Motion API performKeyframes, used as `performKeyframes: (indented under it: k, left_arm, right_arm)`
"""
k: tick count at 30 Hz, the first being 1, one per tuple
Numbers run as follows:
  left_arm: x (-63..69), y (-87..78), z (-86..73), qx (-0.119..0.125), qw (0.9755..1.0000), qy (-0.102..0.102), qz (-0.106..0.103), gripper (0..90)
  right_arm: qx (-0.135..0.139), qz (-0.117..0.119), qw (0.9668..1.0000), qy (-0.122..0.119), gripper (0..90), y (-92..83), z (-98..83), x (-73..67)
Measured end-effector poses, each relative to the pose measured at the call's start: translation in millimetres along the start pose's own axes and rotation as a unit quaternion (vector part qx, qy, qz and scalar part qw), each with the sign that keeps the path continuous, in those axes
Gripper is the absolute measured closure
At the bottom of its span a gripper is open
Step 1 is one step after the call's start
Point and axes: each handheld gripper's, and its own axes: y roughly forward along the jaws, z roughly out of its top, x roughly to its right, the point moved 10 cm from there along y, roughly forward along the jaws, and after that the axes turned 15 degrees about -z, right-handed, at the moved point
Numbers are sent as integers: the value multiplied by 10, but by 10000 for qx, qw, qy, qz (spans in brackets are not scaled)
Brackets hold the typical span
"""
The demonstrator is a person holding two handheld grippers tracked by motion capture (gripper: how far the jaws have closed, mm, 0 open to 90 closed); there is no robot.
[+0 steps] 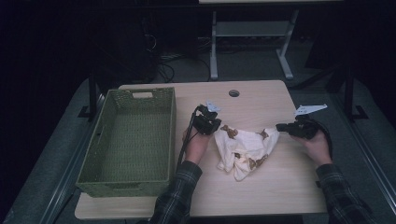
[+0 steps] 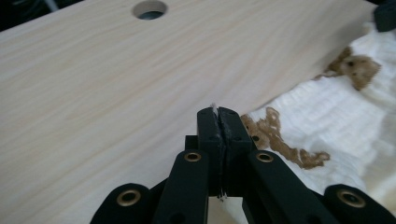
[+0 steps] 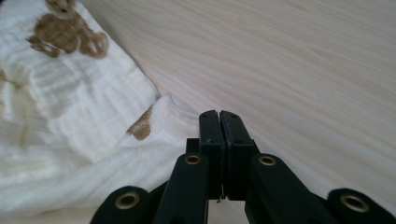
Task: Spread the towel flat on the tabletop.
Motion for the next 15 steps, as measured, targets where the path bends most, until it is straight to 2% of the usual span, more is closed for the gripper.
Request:
performKeyframes:
  k: [5,8,9,10,13,15]
  left_arm:
    - [-217,51,-18,-53,9993,-97,363,886]
    - [-318,93,-71,-96,9987,-231,444,886]
    - [-348,109,-96,-152,9984,-220,497,886]
    - [-389,149,-135,-186,9981,-281,515,885]
    - [-402,180,-158,-216,9979,-321,522,874]
    - [-357,196,-148,-208,9984,-325,413,825]
  right_arm:
    - [-50,-302,9995,52,888,88,-24,177]
    - [-179,-467,9987,135,889,153,-64,253]
    - [-237,-525,9983,127,889,183,-83,275]
    - [-351,-616,9974,98,889,245,-118,299]
    - [-430,-599,9972,136,875,284,-133,287]
    - [-288,-578,9978,157,809,286,-95,269]
